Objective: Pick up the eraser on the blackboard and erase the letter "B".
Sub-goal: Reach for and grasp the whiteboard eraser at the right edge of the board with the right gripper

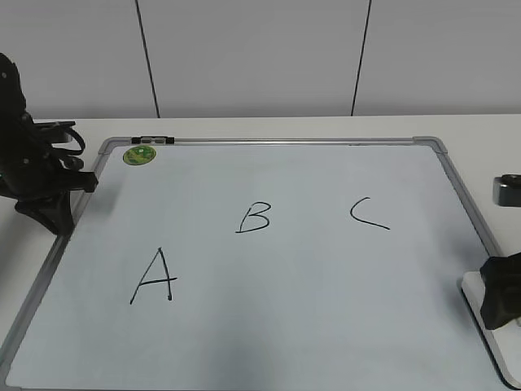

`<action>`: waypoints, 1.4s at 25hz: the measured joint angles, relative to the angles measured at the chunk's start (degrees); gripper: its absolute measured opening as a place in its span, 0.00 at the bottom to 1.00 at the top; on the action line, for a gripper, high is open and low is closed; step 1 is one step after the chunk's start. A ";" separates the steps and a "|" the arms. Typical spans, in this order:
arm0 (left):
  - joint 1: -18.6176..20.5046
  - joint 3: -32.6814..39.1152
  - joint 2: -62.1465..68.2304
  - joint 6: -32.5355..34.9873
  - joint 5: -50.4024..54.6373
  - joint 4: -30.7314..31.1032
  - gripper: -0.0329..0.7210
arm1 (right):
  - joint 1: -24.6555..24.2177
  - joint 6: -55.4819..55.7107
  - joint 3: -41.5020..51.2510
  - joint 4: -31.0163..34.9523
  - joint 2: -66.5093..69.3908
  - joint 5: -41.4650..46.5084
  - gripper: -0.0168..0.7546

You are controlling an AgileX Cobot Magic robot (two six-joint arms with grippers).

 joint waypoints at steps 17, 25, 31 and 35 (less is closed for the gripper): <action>0.00 0.00 0.00 0.00 0.00 0.00 0.08 | 0.00 0.47 -2.79 -1.25 9.67 -2.49 0.89; 0.00 0.00 0.00 0.00 0.00 -0.02 0.08 | 0.00 0.97 -2.79 -1.89 9.67 -2.51 0.70; 0.00 0.00 0.00 0.00 0.00 -0.12 0.08 | 0.00 1.01 -2.89 -2.37 9.67 -2.51 0.69; 0.00 0.00 0.00 0.00 0.00 -0.14 0.08 | 0.00 1.01 -2.89 -2.37 9.67 -2.51 0.69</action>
